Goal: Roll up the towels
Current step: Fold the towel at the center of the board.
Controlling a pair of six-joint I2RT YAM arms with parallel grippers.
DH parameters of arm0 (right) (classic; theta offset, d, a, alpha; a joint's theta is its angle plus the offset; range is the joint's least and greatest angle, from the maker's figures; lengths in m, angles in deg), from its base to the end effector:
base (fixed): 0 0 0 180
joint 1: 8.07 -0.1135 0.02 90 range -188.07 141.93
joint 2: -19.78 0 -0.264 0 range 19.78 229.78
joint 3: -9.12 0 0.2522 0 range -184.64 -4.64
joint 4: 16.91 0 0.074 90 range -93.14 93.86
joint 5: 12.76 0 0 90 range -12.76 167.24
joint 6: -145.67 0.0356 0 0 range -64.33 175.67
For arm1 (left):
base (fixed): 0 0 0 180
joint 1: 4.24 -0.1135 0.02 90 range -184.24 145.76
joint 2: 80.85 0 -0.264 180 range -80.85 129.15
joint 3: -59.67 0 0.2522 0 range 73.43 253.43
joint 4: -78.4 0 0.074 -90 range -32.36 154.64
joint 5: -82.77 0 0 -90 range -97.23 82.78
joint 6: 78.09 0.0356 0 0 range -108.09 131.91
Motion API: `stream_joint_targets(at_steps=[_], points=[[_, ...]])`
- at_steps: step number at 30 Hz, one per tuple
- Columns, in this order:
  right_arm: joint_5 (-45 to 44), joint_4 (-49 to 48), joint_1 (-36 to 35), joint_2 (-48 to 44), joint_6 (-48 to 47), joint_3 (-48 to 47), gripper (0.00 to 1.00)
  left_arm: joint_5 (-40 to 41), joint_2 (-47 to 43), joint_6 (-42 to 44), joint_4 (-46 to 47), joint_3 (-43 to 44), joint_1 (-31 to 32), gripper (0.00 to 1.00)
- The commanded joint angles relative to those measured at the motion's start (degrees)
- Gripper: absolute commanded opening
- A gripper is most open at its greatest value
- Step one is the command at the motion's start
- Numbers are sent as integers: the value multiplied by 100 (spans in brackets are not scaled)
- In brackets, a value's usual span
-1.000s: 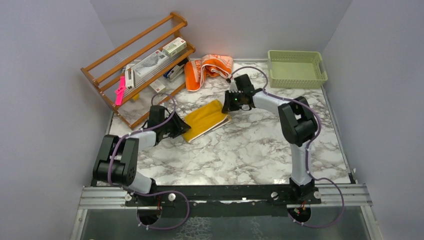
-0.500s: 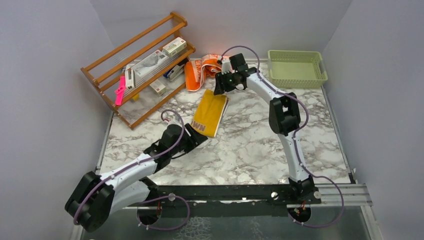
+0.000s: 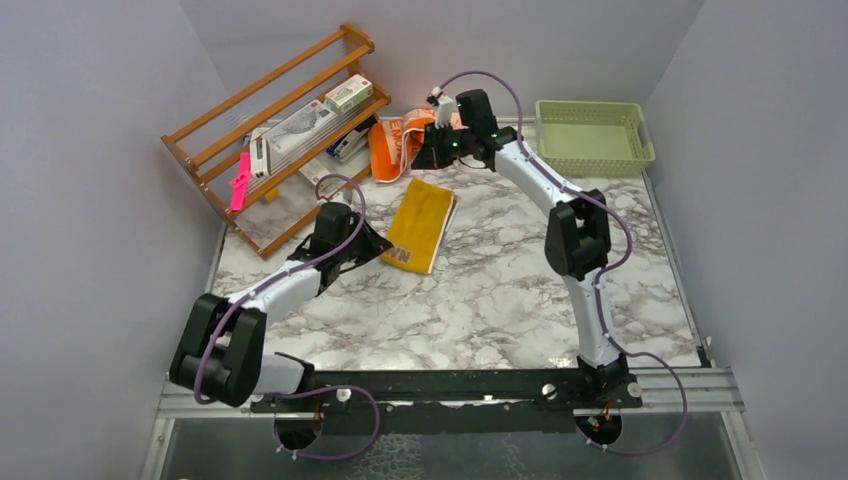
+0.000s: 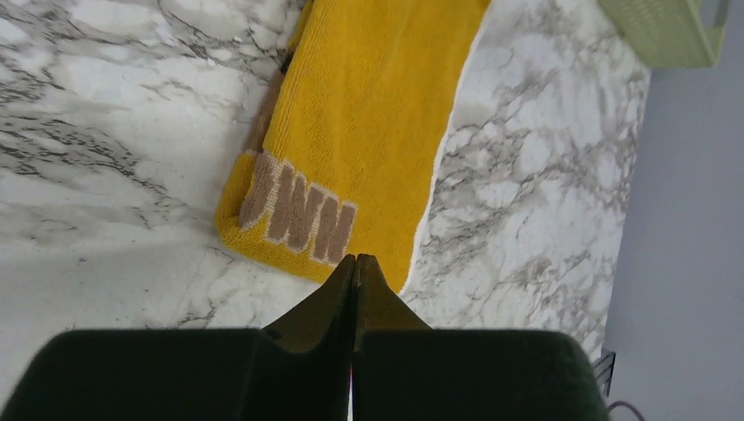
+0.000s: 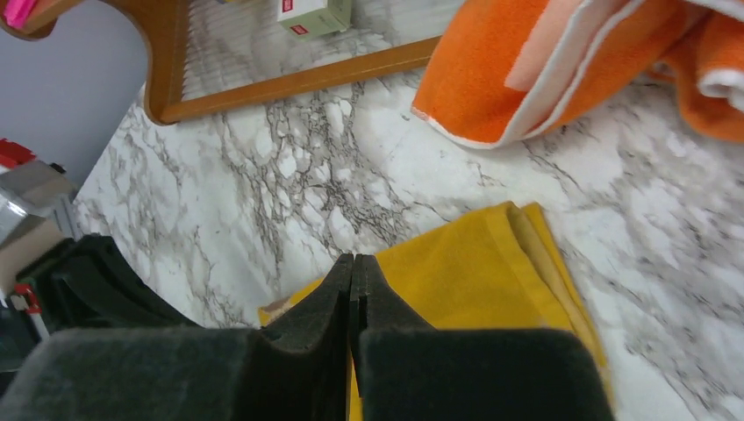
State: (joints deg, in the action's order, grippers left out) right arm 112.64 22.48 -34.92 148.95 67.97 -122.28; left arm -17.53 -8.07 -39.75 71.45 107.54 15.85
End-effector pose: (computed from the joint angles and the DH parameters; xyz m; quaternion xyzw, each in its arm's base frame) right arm 0.4554 0.2536 0.2658 -0.2422 0.8292 0.3986 0.3082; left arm 0.2450 -0.0964 0.2019 -0.1948 0.8495 -0.3472 0.3461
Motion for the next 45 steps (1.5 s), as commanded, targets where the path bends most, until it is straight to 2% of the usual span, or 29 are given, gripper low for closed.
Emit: stream_joint_targets(at_steps=[1,10,15,23,30,35,36,38,40,42,45], points=[[293,151,-237,766,301,-470,1,-1015,733,423,714,331,-31,0],[526,-184,-275,1390,501,-630,1,-1204,1878,577,1112,372,-37,0],[465,74,-230,1982,444,-1202,1,-1102,2205,582,1291,121,-99,0],[352,-156,136,2021,506,-808,1,-1163,2798,153,2025,-500,-129,0],[124,-152,505,1937,352,-575,1,-1177,2718,-23,2244,-665,-121,0],[111,-36,679,1990,262,-823,1,-1188,2633,-59,2246,-752,-118,0],[178,0,697,2012,260,-1006,8,-1199,2614,-67,2248,-767,-108,0],[377,12,721,2014,239,-1294,30,-1234,2558,-94,2246,-786,-88,0],[535,-47,723,1888,216,-1455,45,-1257,2507,-151,2246,-817,-20,0],[569,-160,716,1641,227,-1445,54,-1236,2320,-245,2246,-848,100,0],[537,-220,717,1169,232,-1206,58,-1111,2106,-431,2246,-891,374,0]])
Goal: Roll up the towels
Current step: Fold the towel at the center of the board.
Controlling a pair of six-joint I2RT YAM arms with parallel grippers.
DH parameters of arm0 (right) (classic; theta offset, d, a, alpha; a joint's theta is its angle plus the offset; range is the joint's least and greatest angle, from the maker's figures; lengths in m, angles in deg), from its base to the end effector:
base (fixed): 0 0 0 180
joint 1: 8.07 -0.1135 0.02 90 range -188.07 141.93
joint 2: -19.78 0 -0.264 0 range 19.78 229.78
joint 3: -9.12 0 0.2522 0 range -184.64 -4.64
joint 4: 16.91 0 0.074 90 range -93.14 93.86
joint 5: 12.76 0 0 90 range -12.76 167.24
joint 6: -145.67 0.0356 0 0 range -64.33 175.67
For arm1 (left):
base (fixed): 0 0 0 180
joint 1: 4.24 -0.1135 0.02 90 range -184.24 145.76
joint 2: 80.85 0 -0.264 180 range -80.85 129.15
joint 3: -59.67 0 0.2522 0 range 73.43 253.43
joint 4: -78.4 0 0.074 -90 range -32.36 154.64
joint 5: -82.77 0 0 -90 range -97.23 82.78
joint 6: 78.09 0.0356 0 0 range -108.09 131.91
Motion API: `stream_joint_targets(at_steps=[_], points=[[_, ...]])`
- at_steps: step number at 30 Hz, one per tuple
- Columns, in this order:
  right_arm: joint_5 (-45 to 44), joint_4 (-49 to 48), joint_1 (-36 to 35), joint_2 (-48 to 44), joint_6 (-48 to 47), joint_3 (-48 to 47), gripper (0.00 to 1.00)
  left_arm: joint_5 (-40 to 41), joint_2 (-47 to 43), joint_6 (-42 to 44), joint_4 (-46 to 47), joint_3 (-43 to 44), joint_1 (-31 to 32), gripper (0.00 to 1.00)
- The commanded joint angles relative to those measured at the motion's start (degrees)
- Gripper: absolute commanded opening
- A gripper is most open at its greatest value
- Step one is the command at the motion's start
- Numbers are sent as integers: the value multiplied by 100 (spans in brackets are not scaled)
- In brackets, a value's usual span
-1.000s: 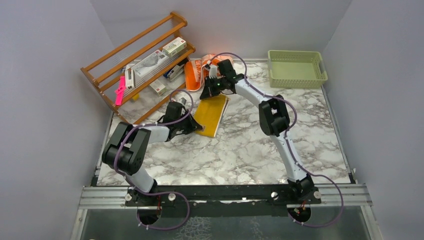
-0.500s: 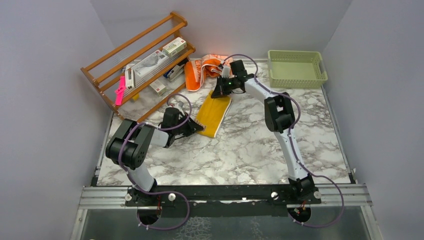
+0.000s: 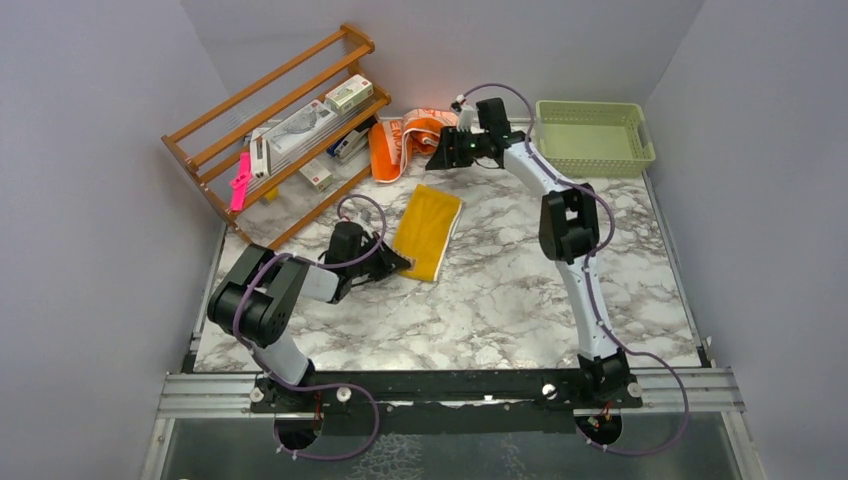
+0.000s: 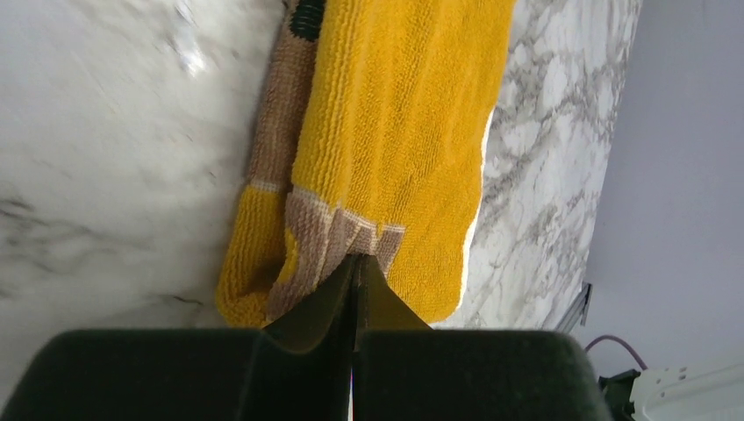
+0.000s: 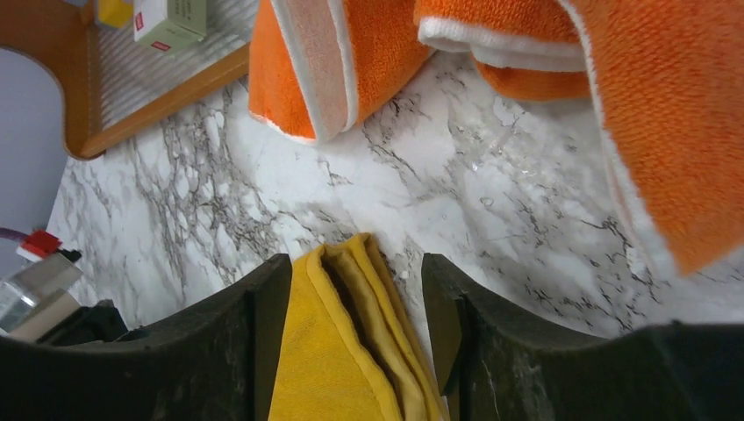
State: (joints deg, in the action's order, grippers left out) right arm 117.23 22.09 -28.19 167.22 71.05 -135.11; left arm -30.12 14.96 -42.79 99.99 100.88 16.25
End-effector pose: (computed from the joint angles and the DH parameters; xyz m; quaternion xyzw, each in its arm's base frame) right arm 0.5267 0.2173 0.1734 -0.1739 0.8527 0.4138 0.2672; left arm 0.2597 -0.1118 0.1124 -0.1629 0.8511 -0.4234 0.2641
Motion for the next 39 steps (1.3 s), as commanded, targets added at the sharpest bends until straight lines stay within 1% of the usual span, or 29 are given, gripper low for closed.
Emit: stream_joint_targets(at_steps=[1,2,3,7,8,9,11,15,18,20,21,24,25,26,27,28,29,31,34,36,37,39], points=[[67,-195,48,-854,-66,241,58,206,-265,-195,-609,-232,441,0],[69,-253,47,-1041,-39,524,57,277,-329,-263,-606,-236,533,0],[70,-349,39,-1267,2,889,53,349,-386,-329,-608,-253,621,0],[181,-1023,34,-2077,254,2560,24,635,-607,-570,-606,-302,833,0],[225,-1183,23,-2222,320,2938,19,699,-651,-643,-607,-310,867,0],[270,-1291,1,-2306,337,3223,18,759,-693,-692,-601,-322,889,0],[310,-1316,-67,-2403,272,3637,18,854,-748,-803,-593,-313,939,0],[207,-1278,-222,-2649,42,4276,25,923,-849,-945,-496,-195,1109,0],[-5,-1417,-311,-3171,74,4915,30,809,-1133,-914,-506,-77,1046,0],[-93,-1643,-421,-3667,152,5468,35,637,-1399,-810,-609,44,861,0],[-309,-1707,-530,-3970,119,5727,39,438,-1490,-721,-740,143,711,0],[-1488,-1560,-1094,-4825,-184,6445,50,143,-1725,-224,-1633,620,267,11],[-1670,-1611,-1226,-5089,-163,6717,55,228,-1819,31,-2091,828,142,14],[-1643,-1761,-1281,-5363,-78,7030,60,352,-1905,316,-2557,1032,35,19],[-1574,-1938,-1309,-5610,13,7329,73,506,-1979,597,-3022,1224,-67,26],[-1603,-2040,-1388,-5827,31,7581,93,622,-2046,826,-3360,1358,-220,33],[-1894,-1981,-1551,-5995,-60,7706,99,685,-2097,1052,-3591,1458,-347,37],[-2739,-1719,-2148,-6116,-411,7728,100,657,-2150,1380,-3837,1521,-631,42],[-3566,-1501,-2962,-5955,-861,7614,97,342,-2132,1624,-3865,1467,-1057,48],[-4416,-1372,-3568,-5759,-1182,7466,93,116,-2096,1701,-3873,1434,-1272,49],[-4877,-1319,-3821,-5627,-1333,7392,91,30,-2095,1728,-3885,1417,-1344,50],[-5509,-1252,-4188,-5350,-1652,7221,84,-92,-2105,1781,-3904,1376,-1444,50]])
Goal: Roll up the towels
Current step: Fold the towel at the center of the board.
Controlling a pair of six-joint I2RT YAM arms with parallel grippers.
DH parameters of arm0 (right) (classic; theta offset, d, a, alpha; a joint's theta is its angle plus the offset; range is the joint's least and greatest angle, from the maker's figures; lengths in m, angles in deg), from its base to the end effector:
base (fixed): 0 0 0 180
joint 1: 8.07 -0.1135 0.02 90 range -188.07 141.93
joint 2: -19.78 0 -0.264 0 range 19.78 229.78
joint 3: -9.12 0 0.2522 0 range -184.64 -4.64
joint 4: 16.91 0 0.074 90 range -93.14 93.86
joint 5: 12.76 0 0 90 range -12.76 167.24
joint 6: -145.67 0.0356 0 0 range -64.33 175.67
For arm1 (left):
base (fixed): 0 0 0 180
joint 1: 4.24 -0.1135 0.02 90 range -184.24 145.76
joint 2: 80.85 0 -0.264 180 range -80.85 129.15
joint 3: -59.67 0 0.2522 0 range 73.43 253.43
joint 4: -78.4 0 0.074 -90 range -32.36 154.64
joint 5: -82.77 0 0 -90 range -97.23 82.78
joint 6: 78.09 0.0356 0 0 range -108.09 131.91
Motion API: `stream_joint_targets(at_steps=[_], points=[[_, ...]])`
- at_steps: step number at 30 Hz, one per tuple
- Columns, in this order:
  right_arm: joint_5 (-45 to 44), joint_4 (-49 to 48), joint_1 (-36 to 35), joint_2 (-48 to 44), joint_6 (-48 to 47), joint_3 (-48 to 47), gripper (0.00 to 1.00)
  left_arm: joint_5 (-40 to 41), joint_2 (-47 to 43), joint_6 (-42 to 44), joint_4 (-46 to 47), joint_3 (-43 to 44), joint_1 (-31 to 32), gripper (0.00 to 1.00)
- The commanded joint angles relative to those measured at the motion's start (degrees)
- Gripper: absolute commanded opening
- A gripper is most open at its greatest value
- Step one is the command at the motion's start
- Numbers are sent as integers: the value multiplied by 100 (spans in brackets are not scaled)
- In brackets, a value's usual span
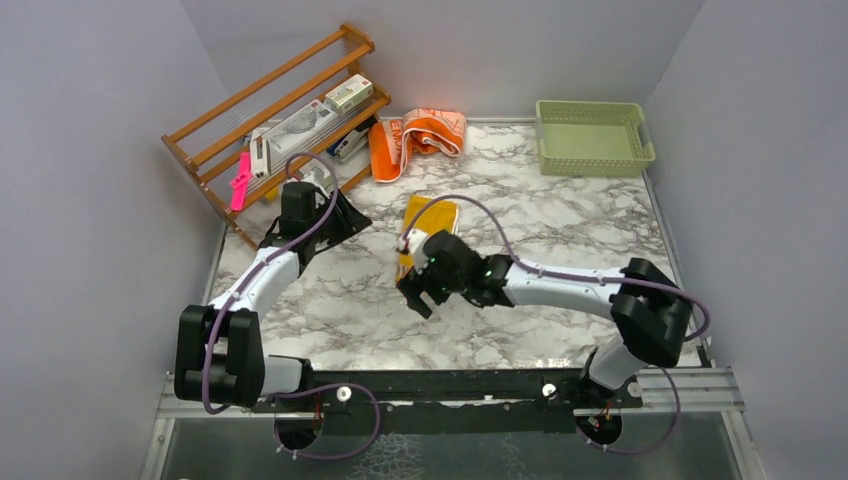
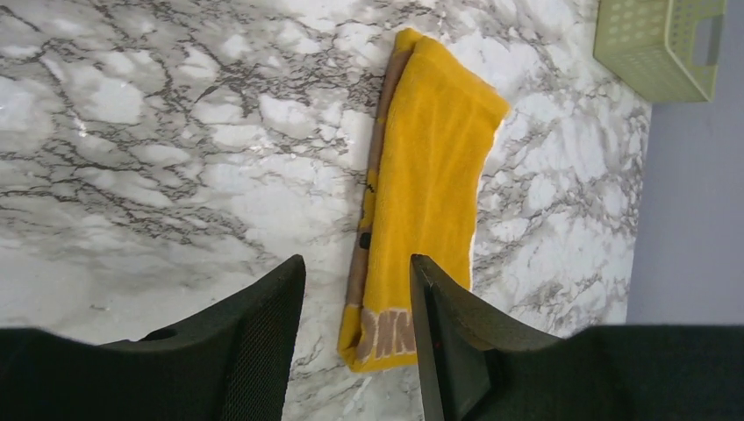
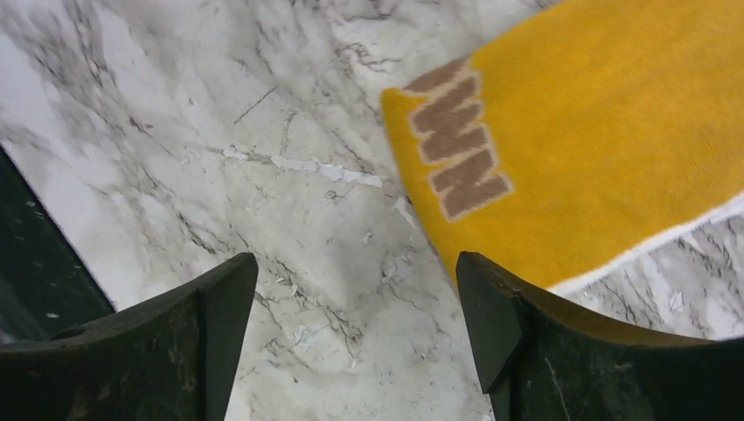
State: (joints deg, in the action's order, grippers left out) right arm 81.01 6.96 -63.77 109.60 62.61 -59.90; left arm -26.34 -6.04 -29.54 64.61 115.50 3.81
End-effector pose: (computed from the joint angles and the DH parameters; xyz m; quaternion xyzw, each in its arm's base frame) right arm 0.1856 0.2763 0.2109 -0.3922 0.8348 0.2261 0.3132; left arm 0.2754 -0.0507 0.2280 -0.1726 0.8520 -0.3301 0.3679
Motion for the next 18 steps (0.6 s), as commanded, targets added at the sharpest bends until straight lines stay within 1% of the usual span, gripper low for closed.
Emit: stream_joint_targets(at_steps=[1,6,9,14,18], points=[[-2112,306,-782,549,-971,-394,81,-518,-14,487,-379,-102,-231,50],[-2806,387,-1066,1201,-1464,-777,68,-752,-57,567,-384,-192,-359,51],[-3040,371,-1095,1486,-1602,-914,54,-865,-96,592,-377,-251,-421,50],[-3002,334,-1097,1753,-1678,-1056,41,-1013,-83,672,-377,-308,-526,50],[-2907,330,-1096,1894,-1671,-1108,35,-1104,-63,718,-384,-313,-599,50]])
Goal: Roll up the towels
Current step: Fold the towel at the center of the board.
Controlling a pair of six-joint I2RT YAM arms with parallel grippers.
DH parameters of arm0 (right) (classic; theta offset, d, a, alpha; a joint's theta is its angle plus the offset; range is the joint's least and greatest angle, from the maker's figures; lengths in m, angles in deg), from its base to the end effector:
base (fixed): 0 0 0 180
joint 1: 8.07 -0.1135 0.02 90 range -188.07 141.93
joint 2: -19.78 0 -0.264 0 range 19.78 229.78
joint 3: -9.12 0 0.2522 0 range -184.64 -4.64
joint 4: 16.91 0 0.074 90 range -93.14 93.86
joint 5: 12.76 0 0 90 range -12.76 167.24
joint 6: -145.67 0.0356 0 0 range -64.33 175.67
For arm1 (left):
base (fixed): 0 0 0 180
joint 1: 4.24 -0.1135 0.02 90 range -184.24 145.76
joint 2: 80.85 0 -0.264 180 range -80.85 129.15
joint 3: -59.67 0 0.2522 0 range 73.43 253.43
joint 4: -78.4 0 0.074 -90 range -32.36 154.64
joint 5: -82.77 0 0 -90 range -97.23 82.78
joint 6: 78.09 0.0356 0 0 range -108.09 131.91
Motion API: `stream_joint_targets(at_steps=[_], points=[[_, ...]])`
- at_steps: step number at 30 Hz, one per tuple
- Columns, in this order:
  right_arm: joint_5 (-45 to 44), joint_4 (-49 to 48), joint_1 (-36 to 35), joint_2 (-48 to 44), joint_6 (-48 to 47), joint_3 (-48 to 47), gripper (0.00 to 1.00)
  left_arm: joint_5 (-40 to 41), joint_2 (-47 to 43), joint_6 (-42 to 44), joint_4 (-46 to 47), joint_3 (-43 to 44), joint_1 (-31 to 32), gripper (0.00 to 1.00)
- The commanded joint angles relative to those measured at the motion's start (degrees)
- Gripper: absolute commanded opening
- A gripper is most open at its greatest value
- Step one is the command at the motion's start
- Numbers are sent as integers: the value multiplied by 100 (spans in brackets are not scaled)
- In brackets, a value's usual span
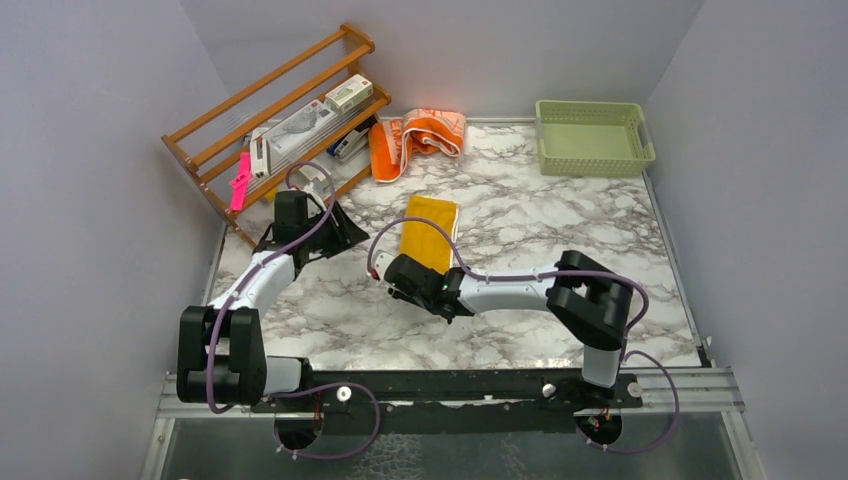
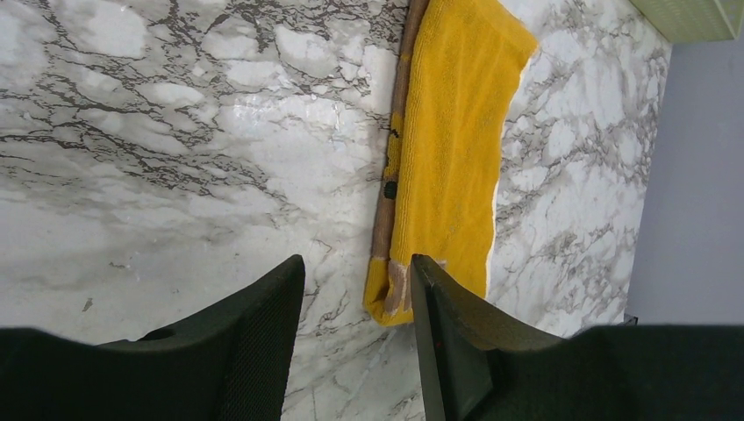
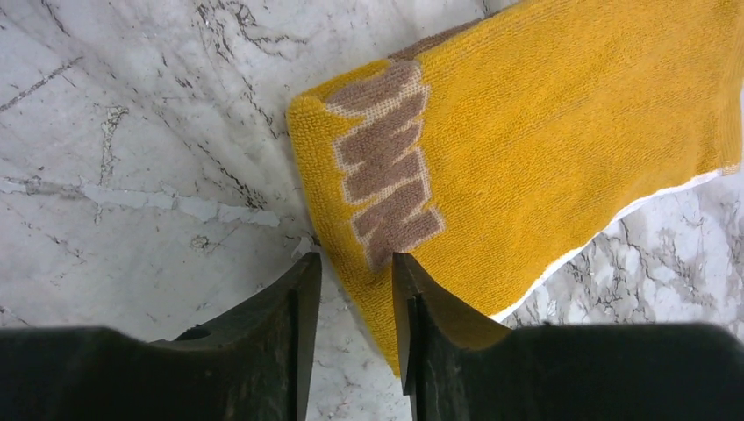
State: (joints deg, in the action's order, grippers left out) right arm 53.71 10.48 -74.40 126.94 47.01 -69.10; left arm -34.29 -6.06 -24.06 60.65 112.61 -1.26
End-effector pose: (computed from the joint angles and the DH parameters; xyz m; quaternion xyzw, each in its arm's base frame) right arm 0.1647 0.3402 0.1550 -0.5235 0.7794 -0.0342 0.3425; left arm 0.2651 -0.0300 0.2070 -0.1543 0.8718 -0.3376 0.3197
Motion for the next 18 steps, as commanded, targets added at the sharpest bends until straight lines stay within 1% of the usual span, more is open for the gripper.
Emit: stream_joint_targets(at_steps=[1,3,4,6,7,10,12,18], points=[[-152,-35,-37,201,-111,-184,33,-334,-53,176,2,-26,-121,50],[-89,-67,-30,265,-102,-180,28,-389,-52,219,-18,-20,-141,50],[-67,-78,-32,295,-100,-176,22,-413,-44,240,-45,-9,-152,50],[-113,-42,-30,407,-75,-231,4,-477,-34,320,-107,17,-170,50],[-150,-25,-31,445,-64,-259,1,-497,-26,366,-144,19,-175,50],[-93,12,-10,492,-12,-311,1,-539,-60,458,-180,-55,-192,49],[257,151,32,396,133,-366,1,-602,-127,454,-148,-147,-191,47],[2505,748,464,-311,758,-584,1,-908,-523,349,-60,-441,-197,45]])
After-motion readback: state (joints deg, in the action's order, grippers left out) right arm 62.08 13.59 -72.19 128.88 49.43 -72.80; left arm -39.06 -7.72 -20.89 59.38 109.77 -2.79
